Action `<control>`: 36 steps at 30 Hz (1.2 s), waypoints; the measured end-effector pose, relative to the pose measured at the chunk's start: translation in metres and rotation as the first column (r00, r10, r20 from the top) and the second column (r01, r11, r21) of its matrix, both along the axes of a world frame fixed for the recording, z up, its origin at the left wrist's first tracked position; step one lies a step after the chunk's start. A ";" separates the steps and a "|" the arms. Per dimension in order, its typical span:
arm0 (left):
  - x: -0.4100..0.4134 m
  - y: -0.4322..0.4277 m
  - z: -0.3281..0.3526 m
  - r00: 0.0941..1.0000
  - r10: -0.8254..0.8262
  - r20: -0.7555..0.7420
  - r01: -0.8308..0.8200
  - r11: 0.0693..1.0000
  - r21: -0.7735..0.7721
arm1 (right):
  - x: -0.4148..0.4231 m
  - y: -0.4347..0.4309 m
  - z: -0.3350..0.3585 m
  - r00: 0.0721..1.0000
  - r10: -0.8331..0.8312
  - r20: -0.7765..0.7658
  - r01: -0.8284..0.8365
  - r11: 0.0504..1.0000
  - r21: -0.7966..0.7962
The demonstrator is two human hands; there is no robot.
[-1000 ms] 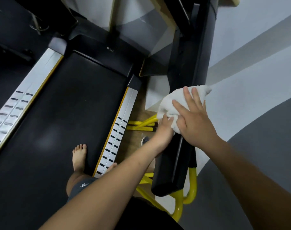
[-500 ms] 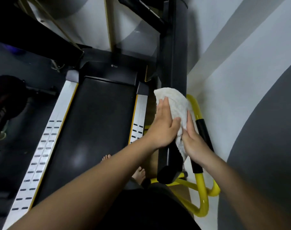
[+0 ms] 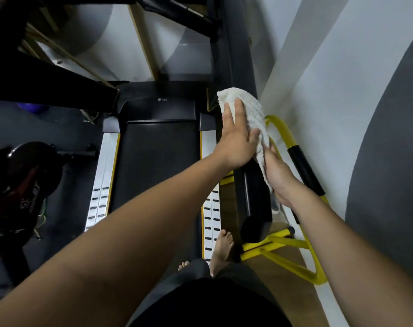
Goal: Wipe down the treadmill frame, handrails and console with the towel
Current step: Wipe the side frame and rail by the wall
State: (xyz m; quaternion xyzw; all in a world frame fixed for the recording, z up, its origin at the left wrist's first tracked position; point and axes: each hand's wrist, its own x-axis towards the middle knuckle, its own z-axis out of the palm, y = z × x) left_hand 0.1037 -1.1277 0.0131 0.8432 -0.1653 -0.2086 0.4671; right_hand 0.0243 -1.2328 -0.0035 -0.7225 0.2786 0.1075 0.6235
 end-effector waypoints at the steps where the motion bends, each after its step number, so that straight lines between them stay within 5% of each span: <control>1: 0.001 0.001 0.000 1.000 -0.009 -0.005 0.009 1.000 0.006 | 0.000 0.002 0.001 1.000 -0.016 -0.013 0.016 1.000 -0.009; 16: -0.076 0.037 -0.023 0.986 -0.127 -0.106 0.114 0.986 -0.122 | -0.087 0.048 0.026 0.988 0.020 -0.155 -0.073 0.938 -0.338; 22: -0.084 0.045 -0.019 0.973 -0.129 -0.190 0.097 0.981 -0.167 | -0.087 0.063 0.022 0.965 0.059 -0.254 -0.210 0.755 -0.621; 26: -0.075 0.042 -0.010 0.919 -0.036 -0.394 -0.033 0.985 -0.167 | -0.069 0.074 0.021 0.933 0.128 -0.336 -0.352 0.511 -0.784; 31: -0.038 0.034 -0.001 0.894 0.039 -0.447 -0.111 0.984 -0.136 | -0.034 0.078 0.032 0.939 0.117 -0.323 -0.341 0.432 -0.835; 36: 0.003 0.020 0.009 0.938 0.092 -0.335 -0.128 0.988 -0.087 | 0.012 0.061 0.027 0.958 0.164 -0.237 -0.286 0.449 -0.846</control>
